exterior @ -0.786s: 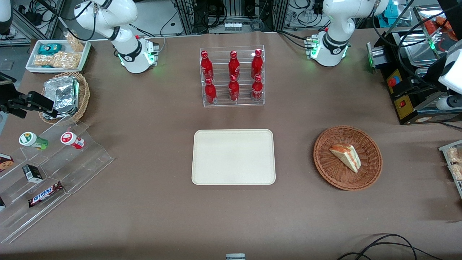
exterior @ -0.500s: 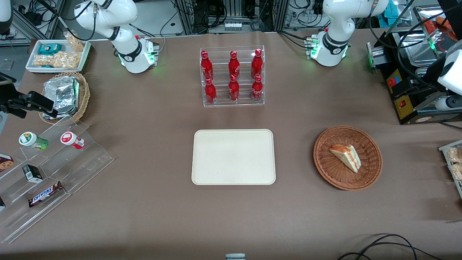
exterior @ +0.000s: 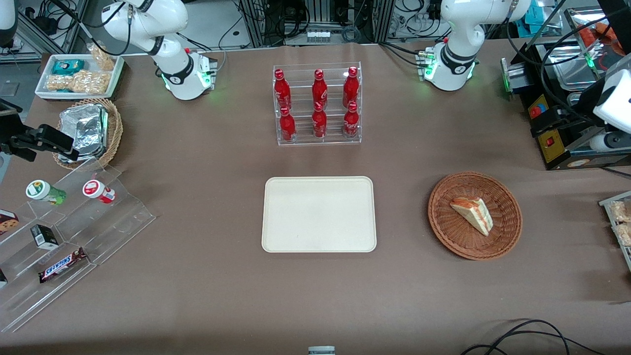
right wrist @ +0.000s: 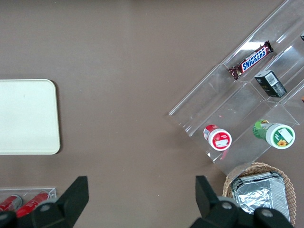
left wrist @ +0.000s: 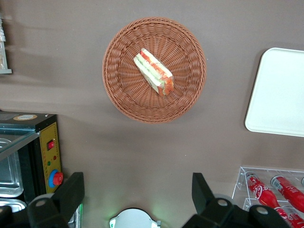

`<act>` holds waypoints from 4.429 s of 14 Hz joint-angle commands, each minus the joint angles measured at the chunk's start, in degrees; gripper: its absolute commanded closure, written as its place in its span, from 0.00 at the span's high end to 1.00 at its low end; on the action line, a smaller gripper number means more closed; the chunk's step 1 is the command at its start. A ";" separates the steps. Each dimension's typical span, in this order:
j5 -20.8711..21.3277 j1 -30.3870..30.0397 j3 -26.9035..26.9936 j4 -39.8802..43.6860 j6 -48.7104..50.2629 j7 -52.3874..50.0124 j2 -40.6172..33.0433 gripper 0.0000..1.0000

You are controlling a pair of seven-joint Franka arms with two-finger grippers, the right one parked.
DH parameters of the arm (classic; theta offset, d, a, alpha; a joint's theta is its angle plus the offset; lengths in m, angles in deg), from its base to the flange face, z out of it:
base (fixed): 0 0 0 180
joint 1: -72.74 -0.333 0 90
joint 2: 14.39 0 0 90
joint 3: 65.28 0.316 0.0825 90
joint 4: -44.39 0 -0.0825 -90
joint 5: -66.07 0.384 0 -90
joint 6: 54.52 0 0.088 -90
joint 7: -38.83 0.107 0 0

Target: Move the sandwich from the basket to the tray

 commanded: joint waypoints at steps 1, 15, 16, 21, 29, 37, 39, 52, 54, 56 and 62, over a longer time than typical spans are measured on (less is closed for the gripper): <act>0.18 0.85 -0.32 -0.52 1.68 -0.59 0.35 1.00; 0.36 1.99 -0.32 -20.74 -37.75 -33.39 16.95 1.00; 0.36 2.43 -0.32 -20.48 -39.17 -39.64 18.44 1.00; 4.05 2.44 -0.32 -20.56 -44.29 -52.09 24.87 1.00; 4.05 2.61 -0.50 -16.62 -28.24 -51.92 22.25 0.04; 4.48 2.70 -17.16 -7.38 -24.56 -51.13 23.37 0.00; 10.00 2.61 -23.23 -7.12 -31.85 -49.99 26.96 0.03; 24.34 18.86 -30.73 11.95 -43.67 -52.00 47.45 0.03; 24.79 19.13 -30.64 12.66 -43.67 -52.01 49.13 0.06; 24.79 19.05 -30.64 12.66 -44.72 -52.35 51.14 0.20; 24.71 18.52 -30.64 11.87 -43.52 -57.98 48.27 1.00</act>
